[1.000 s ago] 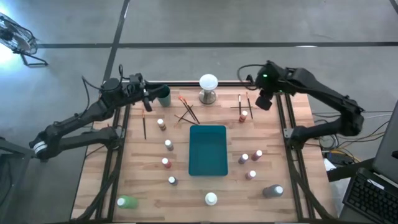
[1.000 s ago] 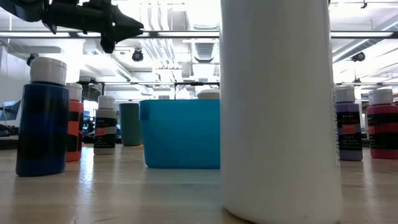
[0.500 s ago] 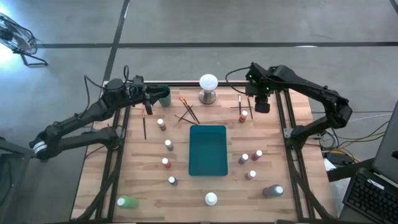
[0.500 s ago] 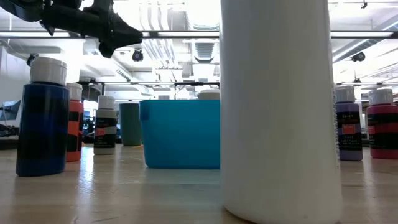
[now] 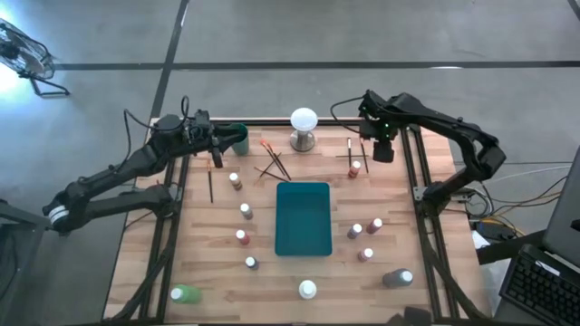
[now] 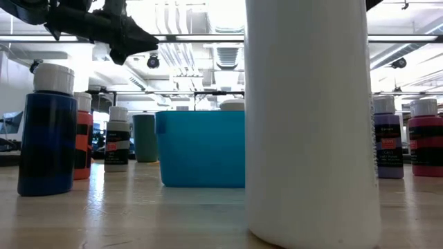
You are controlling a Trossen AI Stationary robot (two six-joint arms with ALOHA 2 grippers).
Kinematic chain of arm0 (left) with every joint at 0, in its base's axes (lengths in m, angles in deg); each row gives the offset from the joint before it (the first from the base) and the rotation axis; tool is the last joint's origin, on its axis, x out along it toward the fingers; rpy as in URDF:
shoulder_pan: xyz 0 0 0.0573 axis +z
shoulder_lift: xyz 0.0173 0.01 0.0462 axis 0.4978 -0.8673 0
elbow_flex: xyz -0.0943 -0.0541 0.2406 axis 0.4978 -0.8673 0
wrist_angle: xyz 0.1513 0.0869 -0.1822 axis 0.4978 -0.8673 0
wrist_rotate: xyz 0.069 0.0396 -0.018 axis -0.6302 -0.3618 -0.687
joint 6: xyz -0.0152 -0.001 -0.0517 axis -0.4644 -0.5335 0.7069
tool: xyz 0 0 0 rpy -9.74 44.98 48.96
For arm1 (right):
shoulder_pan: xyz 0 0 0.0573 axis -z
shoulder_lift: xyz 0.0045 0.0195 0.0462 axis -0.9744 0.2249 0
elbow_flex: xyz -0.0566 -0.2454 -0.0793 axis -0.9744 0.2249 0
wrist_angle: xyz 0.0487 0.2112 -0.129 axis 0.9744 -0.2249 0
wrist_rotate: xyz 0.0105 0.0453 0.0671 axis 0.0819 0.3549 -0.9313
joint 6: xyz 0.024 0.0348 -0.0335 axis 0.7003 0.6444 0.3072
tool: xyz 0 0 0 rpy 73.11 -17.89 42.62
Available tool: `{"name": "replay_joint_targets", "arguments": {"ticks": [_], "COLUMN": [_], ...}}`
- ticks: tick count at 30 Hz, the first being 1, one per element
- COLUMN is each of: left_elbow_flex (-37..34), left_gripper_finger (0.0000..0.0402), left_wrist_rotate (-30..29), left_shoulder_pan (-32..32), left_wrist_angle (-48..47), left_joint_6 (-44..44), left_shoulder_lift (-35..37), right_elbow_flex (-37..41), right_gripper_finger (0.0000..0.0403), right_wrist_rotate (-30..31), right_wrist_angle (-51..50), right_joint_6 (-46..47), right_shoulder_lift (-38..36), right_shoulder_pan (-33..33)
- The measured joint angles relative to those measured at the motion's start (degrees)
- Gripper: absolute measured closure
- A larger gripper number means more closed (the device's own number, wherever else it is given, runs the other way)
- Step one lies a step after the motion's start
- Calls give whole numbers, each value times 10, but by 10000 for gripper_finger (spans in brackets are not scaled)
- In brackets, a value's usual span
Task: Pick & Place Paint Supplies
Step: Put the yellow paint brush into the green cup
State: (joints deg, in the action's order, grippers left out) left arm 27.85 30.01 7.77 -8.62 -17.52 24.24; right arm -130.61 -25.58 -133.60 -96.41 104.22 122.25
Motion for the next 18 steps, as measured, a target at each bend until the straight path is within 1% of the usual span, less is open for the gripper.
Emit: {"name": "replay_joint_targets", "arguments": {"ticks": [5, 9, 12, 18], "left_elbow_flex": [0, -1, -1, -1], "left_gripper_finger": [287, 287, 287, 286], "left_wrist_rotate": [0, 0, 0, 0], "left_shoulder_pan": [0, 0, 0, 0], "left_wrist_angle": [-8, -8, -9, -10], "left_joint_6": [0, 0, 0, 0], "left_shoulder_lift": [-3, -10, -14, -19], "right_elbow_flex": [31, 59, 78, 111], "right_gripper_finger": [210, 197, 196, 210], "right_wrist_rotate": [-1, -1, -1, -1], "right_wrist_angle": [46, 79, 99, 130], "right_joint_6": [-13, -12, -9, -5], "right_shoulder_lift": [1, 1, 1, 1], "right_shoulder_pan": [4, 4, 4, 3]}}
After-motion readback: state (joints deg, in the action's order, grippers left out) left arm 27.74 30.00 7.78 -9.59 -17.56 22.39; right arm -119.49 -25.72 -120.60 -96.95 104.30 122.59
